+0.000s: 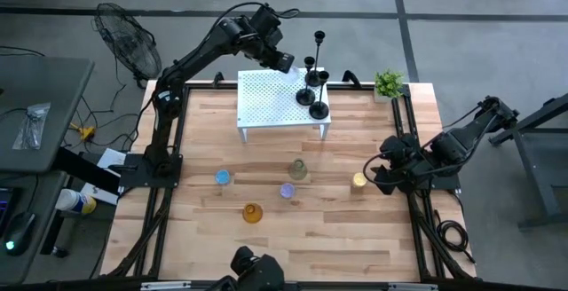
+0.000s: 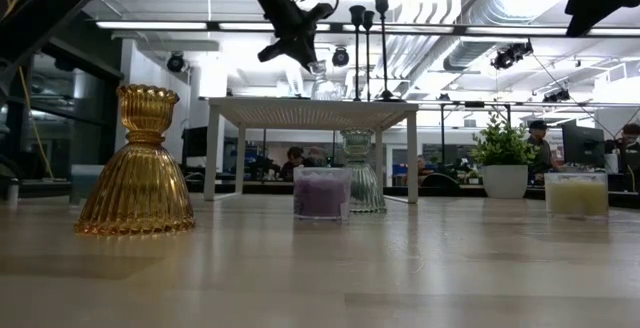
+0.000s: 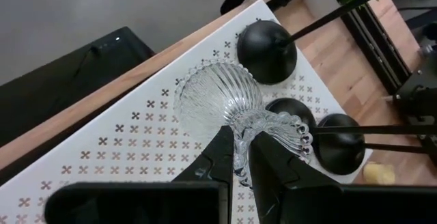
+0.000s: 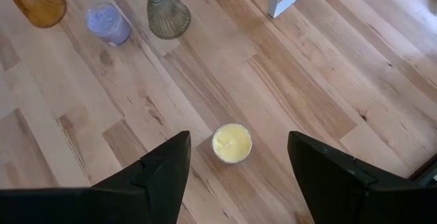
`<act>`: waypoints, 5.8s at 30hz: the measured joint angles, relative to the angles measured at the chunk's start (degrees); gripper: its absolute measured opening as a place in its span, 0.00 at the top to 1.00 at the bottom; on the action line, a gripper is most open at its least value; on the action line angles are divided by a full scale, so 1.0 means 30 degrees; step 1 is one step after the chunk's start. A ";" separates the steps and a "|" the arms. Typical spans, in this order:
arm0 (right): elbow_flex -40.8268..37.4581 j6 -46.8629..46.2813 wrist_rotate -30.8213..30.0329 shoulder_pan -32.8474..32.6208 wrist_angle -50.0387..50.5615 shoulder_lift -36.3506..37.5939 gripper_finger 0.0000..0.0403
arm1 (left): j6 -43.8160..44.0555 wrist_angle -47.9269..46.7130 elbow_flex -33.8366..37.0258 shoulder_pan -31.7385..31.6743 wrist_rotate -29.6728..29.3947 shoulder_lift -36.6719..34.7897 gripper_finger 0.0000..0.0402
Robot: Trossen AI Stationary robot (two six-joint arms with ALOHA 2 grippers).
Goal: Pick & Place candle stick holders
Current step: Put the transparent candle holder on the shelf, then put the yellow candle holder on the shelf
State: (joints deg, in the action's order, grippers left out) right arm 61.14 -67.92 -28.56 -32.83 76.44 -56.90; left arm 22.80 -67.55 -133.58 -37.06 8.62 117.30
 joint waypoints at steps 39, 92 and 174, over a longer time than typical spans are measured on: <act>0.0000 0.0087 0.0044 0.0355 -0.0109 0.0000 0.41 | 0.0847 0.0525 0.0692 0.0650 -0.0300 0.0379 0.95; 0.0000 0.0083 0.0066 0.0355 -0.0109 0.0000 0.41 | 0.0198 0.0559 0.0670 0.0612 -0.0189 0.0393 0.68; 0.0000 0.1841 0.0127 0.0355 0.0094 0.0008 0.41 | 0.6074 -0.1100 1.7148 1.4321 -0.0878 -0.9442 0.66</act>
State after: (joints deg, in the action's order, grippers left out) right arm 61.14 -62.40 -28.17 -31.77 76.73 -56.88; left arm 41.02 -70.85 -82.13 5.91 5.99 88.97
